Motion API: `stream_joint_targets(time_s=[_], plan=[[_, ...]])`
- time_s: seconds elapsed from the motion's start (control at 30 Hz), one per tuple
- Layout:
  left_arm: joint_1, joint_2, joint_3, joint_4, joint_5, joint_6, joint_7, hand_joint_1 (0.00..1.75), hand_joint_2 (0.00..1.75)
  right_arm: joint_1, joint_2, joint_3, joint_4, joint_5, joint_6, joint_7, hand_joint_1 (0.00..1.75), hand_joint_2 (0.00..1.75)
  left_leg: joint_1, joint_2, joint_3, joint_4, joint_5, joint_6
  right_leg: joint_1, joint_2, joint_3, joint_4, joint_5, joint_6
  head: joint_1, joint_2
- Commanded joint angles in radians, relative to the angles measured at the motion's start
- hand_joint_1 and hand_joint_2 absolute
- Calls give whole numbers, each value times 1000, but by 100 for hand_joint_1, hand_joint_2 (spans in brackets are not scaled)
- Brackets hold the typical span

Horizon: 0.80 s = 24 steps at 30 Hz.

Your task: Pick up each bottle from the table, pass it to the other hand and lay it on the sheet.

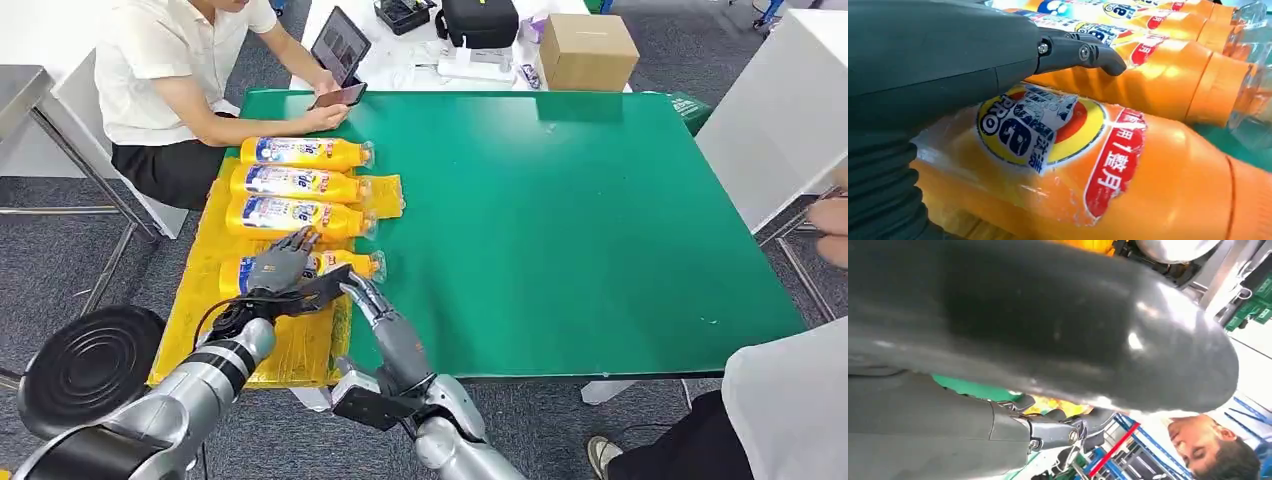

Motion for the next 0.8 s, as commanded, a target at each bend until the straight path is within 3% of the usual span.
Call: stream_joint_targets(time_s=[0.03,0.17,0.2,0.27,0.43,0.7,0.8], plan=[[75,26,98,-146,193,-67,-207,0,0,10,-53,24,-40,-1,-14,-8,0,0,-1,2,4,-2,-1,0,-1,0,3,-1,-1,0,0,0],[204,35,194,-415,474,-187,-269,0,0,28,-62,37,-84,-8,-21,-36,0,0,-2,3,6,-2,-2,0,-1,2,5,-2,-1,0,0,0],[226,35,215,-457,551,-220,-267,0,175,32,-65,46,-97,-11,-15,-37,0,0,-1,4,4,-1,-2,0,-1,2,3,-1,-1,0,0,0],[252,36,249,-501,708,-284,-254,0,175,34,-69,71,-108,-9,-17,-39,0,0,-1,5,4,-1,-2,0,-1,3,3,-1,-1,0,0,0],[256,31,269,-505,774,-274,-252,0,175,34,-69,84,-106,-5,-25,-38,0,0,-1,3,3,-1,-1,0,-1,1,1,-1,-1,-1,0,0],[438,55,144,-782,870,-228,-257,0,175,67,-105,51,-145,-26,-55,-26,0,0,-1,3,4,-2,-2,0,-1,1,3,-2,-2,0,0,0],[447,57,137,-794,873,-222,-255,0,175,69,-108,47,-149,-26,-52,-28,0,0,-1,1,1,-1,-1,0,-1,0,1,-1,-1,0,0,0]])
